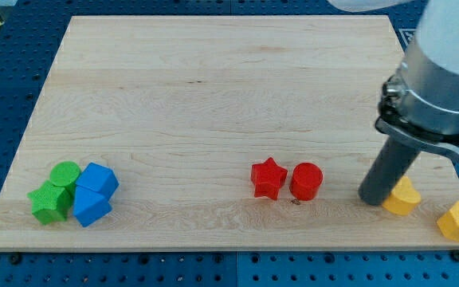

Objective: Move the yellow heart into the yellow hexagon

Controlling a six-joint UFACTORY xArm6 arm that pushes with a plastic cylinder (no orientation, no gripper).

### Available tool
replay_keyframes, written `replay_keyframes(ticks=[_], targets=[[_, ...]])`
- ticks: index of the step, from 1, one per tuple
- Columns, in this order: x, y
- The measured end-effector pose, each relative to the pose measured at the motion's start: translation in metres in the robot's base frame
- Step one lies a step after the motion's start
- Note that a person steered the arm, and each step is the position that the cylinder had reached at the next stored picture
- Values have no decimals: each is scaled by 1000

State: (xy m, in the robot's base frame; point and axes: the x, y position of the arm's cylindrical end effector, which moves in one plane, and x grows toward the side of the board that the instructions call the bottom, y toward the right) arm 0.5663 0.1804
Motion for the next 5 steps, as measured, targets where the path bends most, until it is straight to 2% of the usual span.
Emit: replay_keyframes(ticks=[5], targets=[[-7, 49]])
